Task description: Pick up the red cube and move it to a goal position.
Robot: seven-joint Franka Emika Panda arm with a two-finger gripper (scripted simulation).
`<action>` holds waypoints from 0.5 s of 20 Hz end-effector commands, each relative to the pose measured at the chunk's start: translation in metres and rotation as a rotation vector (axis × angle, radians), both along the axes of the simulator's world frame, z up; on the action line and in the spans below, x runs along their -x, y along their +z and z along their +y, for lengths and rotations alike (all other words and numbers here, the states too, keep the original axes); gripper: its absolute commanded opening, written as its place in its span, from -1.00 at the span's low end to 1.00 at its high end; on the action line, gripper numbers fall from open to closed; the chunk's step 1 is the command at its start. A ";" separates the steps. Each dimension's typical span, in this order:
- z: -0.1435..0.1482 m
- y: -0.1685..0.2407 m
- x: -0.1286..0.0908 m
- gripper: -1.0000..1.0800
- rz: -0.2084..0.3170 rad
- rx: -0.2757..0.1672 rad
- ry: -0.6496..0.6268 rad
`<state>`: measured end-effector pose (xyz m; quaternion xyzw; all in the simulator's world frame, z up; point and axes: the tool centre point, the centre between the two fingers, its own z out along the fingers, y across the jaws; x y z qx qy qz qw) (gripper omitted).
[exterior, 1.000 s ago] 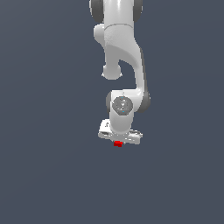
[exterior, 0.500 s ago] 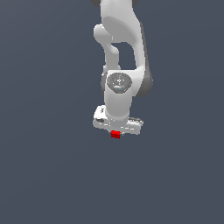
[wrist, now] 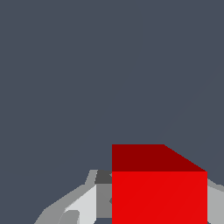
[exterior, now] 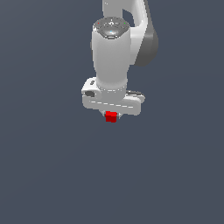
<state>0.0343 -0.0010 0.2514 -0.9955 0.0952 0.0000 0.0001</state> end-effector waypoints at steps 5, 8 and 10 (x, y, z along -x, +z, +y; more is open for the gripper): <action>-0.013 0.078 0.006 -1.00 0.000 0.000 0.000; -0.019 0.112 0.009 -1.00 0.000 0.000 0.000; -0.023 0.133 0.010 -1.00 0.000 0.000 0.000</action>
